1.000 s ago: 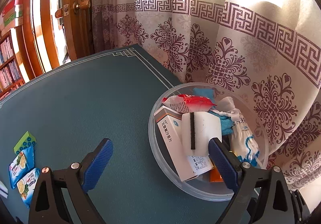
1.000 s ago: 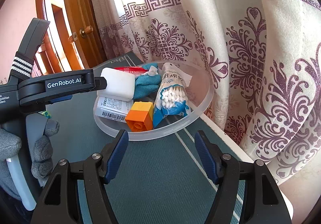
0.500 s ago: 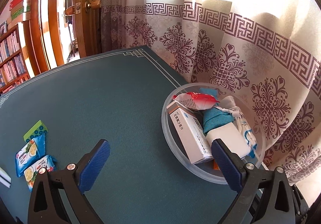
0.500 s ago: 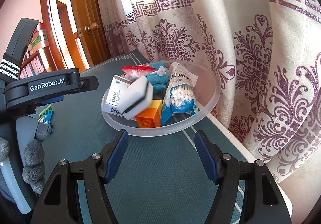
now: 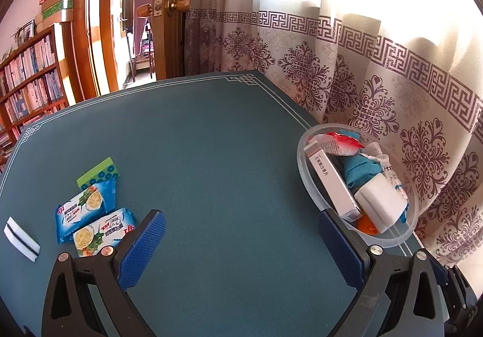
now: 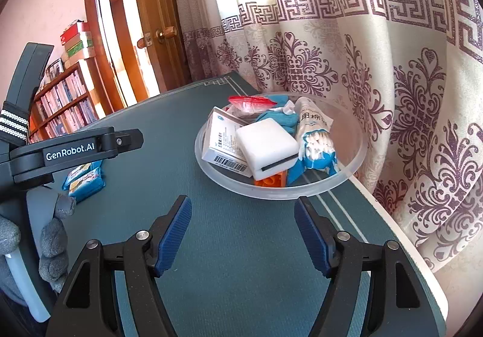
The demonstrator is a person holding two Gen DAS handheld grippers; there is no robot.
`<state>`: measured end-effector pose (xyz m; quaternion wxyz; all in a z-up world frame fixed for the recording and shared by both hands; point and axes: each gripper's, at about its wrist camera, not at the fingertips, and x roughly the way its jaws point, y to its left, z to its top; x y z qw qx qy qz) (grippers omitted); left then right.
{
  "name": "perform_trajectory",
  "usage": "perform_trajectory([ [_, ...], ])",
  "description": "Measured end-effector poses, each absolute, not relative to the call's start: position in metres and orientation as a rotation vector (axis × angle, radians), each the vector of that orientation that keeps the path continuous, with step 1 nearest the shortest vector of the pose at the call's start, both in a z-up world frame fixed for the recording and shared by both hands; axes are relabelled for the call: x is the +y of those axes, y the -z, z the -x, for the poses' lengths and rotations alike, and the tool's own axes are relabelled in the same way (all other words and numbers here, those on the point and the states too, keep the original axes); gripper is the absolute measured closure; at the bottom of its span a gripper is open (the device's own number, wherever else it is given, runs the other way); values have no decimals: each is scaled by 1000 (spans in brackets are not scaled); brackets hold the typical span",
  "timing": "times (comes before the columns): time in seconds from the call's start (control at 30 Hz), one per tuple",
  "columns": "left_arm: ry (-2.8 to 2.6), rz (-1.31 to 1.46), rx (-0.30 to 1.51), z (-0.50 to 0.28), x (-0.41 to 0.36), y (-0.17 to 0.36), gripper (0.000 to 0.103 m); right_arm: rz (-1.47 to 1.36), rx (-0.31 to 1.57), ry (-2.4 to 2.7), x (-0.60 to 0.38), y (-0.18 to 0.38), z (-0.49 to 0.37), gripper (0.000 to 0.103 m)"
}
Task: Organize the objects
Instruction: 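Withdraw both tools from the bowl toward the biscuit packs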
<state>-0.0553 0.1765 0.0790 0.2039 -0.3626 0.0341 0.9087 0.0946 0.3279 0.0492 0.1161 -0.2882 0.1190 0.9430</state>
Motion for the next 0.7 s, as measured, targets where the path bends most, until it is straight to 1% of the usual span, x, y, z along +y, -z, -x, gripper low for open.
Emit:
perform_trajectory([
  [0.07,-2553,1026,80,57,166,-77,0,860,344,-2777,322,-49,-92,29],
  [0.43,-2652,1118,1,70,106,-62,0,966,341,-2836,297,-43,-79,29],
  [0.7,-2754,1187,-23,76,60,-49,0,1105,355,-2921,270,-47,-50,28],
])
